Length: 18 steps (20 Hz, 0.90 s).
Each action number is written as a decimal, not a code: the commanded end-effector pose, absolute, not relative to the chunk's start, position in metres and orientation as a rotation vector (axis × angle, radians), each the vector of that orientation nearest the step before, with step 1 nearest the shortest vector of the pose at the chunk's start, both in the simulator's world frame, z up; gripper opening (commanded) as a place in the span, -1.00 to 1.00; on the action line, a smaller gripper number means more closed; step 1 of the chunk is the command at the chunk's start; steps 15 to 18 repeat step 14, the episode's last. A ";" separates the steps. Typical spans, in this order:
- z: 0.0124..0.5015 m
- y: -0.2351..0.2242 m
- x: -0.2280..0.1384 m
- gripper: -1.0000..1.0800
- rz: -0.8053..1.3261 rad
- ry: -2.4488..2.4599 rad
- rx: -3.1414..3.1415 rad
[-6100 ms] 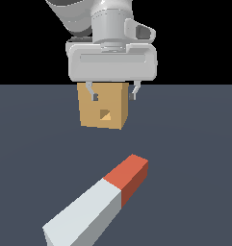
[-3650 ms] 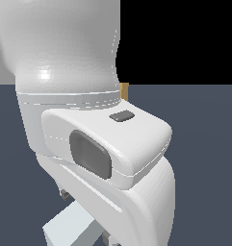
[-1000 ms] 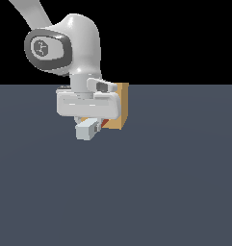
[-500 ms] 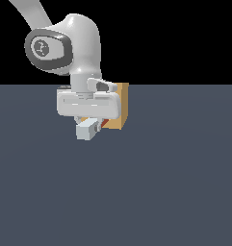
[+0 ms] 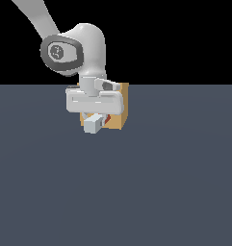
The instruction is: Insert the peg into the horizontal hole in a box.
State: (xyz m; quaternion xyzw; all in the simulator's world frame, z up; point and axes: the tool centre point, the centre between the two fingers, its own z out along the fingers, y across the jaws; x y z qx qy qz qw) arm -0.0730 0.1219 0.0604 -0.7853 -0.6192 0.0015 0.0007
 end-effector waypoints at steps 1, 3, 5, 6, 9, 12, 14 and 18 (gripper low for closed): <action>0.062 0.143 -0.067 -1.00 -0.001 -1.946 -2.466; 0.062 0.157 -0.064 -1.00 -0.002 -1.947 -2.466; 0.063 0.167 -0.061 -1.00 -0.002 -1.947 -2.466; 0.063 0.171 -0.060 -1.00 -0.002 -1.947 -2.466; 0.063 0.179 -0.058 -1.00 -0.003 -1.947 -2.467; 0.063 0.180 -0.057 -1.00 -0.003 -1.947 -2.467; 0.063 0.178 -0.057 -1.00 -0.003 -1.947 -2.467; 0.063 0.178 -0.057 -1.00 -0.003 -1.947 -2.467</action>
